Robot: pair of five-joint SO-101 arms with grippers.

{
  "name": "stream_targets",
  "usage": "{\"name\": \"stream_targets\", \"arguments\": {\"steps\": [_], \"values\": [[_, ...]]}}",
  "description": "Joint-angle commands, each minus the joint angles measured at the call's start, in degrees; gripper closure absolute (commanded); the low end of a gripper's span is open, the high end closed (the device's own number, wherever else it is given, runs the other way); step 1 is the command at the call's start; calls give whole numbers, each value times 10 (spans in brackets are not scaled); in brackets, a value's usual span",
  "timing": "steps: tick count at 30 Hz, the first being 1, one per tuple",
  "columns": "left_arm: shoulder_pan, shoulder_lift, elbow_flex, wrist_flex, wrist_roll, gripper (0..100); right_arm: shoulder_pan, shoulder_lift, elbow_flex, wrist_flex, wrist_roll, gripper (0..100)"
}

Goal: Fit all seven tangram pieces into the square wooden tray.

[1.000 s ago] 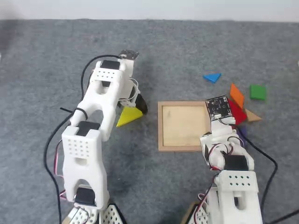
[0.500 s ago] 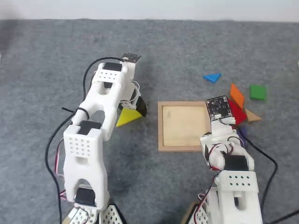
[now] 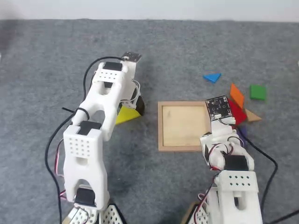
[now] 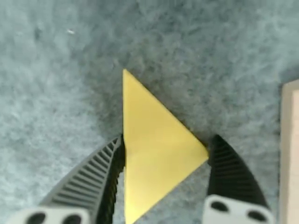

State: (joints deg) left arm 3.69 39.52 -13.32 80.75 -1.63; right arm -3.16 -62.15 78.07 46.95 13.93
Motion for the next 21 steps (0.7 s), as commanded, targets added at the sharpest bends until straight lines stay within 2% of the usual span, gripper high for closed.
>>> {"name": "stream_targets", "arguments": {"steps": [1,7,11,13,17,20,21], "values": [[3,5,-7,-7,-5,785,-1,-15,-6,-9,11,872],[3,6,-7,0,-6,810,-1,-15,-6,-9,11,872],[-3,2,-14,18,-44,692,-1,-15,-6,-9,11,872],[-20,-3,-39,58,-109,645,-1,-15,-5,-9,11,872],[-85,-60,-95,133,-296,640,0,-14,-5,-9,11,872],[-116,-104,-92,150,-447,641,-1,-14,-5,-9,11,872],[-123,-105,-87,142,-476,646,-1,-14,-5,-9,11,872]]}}
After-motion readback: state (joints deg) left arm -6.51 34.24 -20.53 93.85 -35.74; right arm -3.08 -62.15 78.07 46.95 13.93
